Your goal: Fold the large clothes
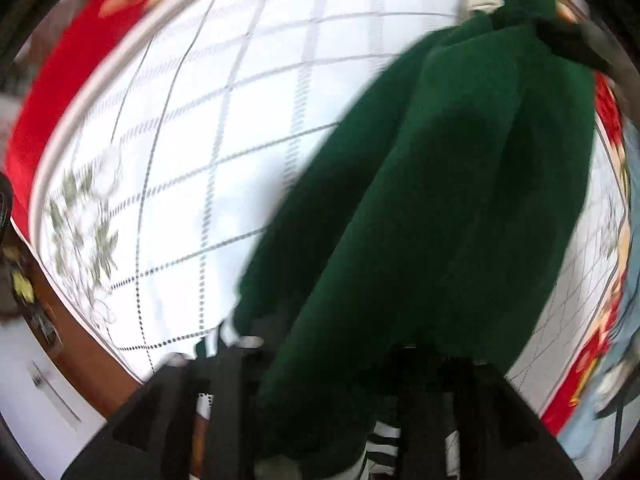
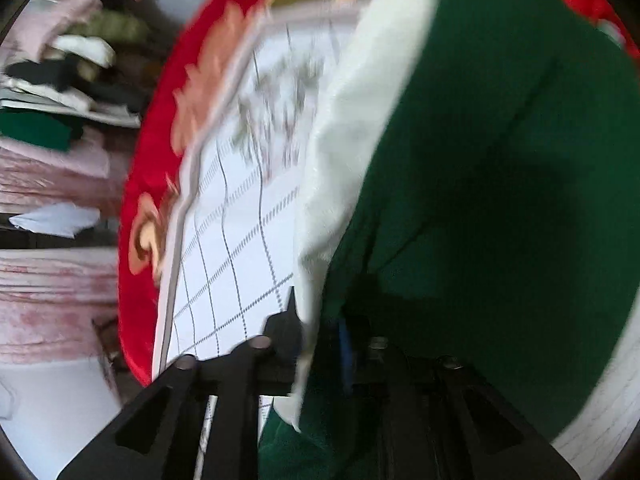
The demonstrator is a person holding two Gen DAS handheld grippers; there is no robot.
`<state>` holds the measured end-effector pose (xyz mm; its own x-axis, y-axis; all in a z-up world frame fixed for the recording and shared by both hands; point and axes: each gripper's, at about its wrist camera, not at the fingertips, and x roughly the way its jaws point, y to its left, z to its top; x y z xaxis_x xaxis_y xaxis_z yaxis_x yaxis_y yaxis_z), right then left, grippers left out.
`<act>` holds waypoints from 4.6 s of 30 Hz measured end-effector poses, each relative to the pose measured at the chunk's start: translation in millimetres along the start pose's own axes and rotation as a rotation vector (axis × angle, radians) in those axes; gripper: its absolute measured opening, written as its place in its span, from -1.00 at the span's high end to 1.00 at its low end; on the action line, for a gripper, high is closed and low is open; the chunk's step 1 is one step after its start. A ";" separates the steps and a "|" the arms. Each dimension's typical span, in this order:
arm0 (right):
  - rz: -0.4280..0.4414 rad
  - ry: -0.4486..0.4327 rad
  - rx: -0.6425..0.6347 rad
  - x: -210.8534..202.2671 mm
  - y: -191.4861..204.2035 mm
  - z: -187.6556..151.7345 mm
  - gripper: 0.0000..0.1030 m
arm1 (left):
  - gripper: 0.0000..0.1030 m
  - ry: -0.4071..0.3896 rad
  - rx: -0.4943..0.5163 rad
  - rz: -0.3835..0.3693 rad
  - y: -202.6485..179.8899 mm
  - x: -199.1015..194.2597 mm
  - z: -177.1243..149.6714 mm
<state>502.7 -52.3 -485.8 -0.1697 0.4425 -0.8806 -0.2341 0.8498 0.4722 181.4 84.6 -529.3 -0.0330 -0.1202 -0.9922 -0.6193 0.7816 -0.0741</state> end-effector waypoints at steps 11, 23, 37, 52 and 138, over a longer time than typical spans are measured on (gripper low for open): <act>-0.102 -0.255 0.200 -124.7 -170.4 -31.4 -0.59 | -0.94 -0.033 -0.035 0.165 10.9 23.3 1.7; 0.394 -0.286 0.472 -52.7 -272.9 -51.5 0.57 | -0.94 -0.226 0.066 0.276 -57.0 -3.2 10.6; 0.073 -0.006 0.732 -130.1 -288.9 -321.6 0.05 | -0.94 -0.253 0.074 0.318 -40.4 -48.3 -47.0; -0.210 -0.188 0.263 -171.4 -208.4 -207.8 0.05 | -1.00 -0.150 -0.065 0.361 12.3 50.9 27.7; -0.024 0.141 -0.652 -16.1 57.1 -294.4 -0.55 | -1.00 -0.411 -0.308 0.086 123.8 -126.8 -108.0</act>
<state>210.3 -95.2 -432.7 -0.2709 0.3464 -0.8981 -0.7628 0.4919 0.4198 24.2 130.6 -401.9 0.1789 0.2351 -0.9554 -0.8320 0.5544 -0.0194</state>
